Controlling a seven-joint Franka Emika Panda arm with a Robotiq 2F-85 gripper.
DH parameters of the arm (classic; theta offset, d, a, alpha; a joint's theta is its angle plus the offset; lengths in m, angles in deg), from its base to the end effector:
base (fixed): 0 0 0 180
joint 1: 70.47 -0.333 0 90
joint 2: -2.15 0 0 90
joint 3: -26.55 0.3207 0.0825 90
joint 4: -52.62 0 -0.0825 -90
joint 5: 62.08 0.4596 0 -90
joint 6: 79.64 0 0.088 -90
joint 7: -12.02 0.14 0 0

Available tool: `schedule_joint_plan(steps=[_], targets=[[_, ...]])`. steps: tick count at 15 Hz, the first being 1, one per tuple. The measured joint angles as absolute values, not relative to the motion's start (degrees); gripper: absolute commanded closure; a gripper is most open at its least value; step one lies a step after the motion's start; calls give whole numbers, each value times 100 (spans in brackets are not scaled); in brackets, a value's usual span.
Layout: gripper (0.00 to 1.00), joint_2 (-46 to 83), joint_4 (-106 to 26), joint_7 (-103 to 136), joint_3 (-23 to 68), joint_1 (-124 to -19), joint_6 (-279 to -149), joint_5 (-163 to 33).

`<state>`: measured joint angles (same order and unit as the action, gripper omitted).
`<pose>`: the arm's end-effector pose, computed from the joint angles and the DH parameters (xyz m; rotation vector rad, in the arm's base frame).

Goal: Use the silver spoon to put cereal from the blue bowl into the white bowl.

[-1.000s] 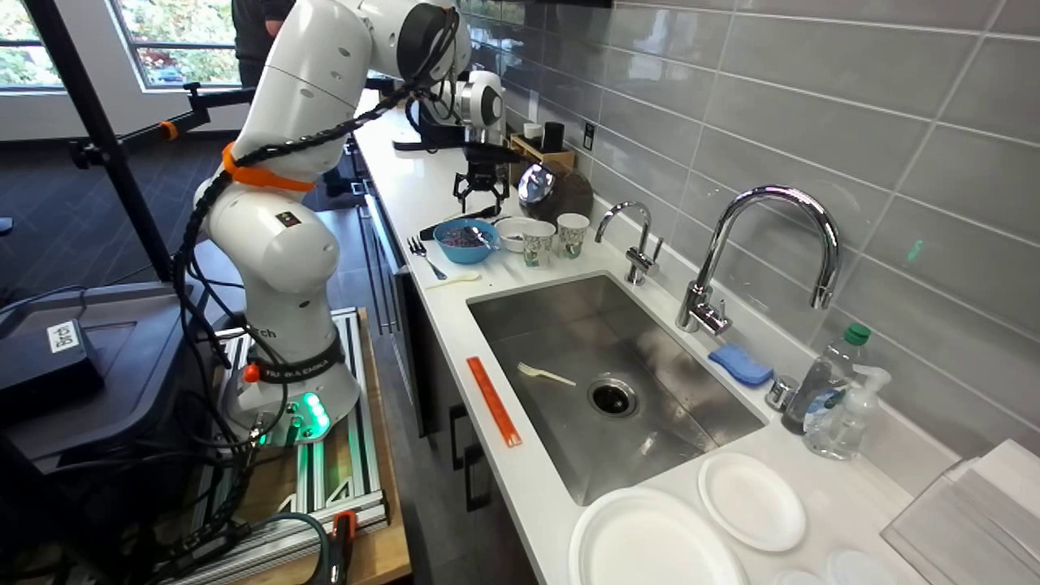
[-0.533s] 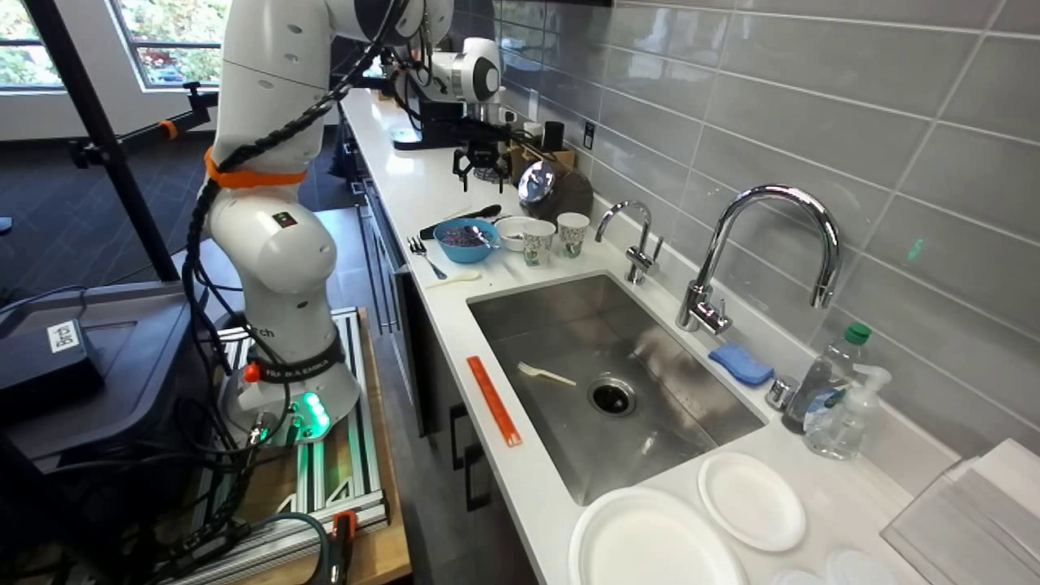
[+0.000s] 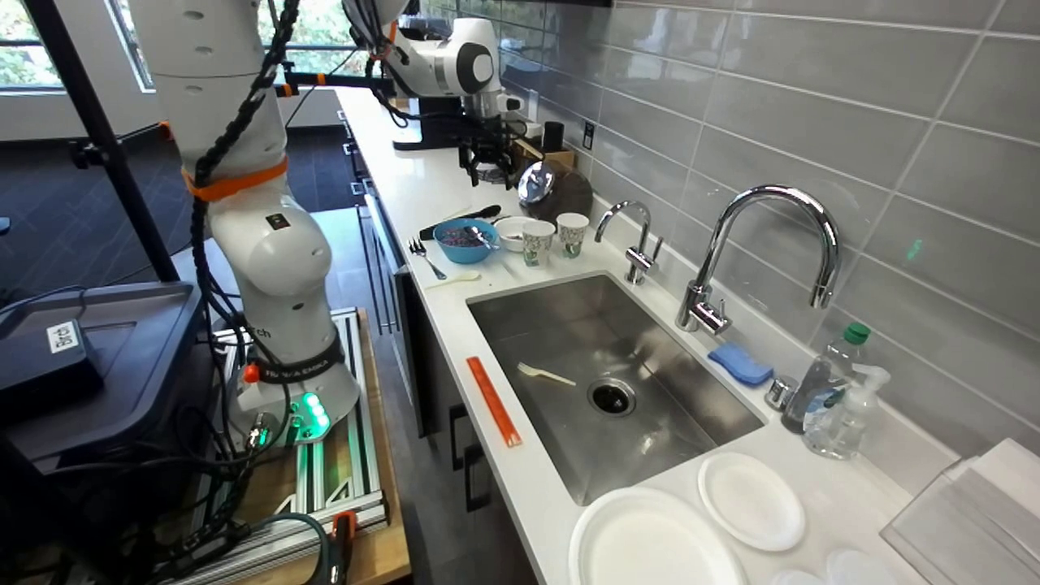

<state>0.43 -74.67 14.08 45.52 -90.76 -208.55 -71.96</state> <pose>0.4636 0.3668 0.3209 2.8077 1.1118 0.1577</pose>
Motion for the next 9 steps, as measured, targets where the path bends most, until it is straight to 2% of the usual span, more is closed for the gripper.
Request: schedule_joint_plan(steps=[4,9], targets=[[0,-875,-8362,1827,4397,-8909,-21098,-7027],[0,-1050,-8521,1903,4399,-8901,-21108,-7002]])
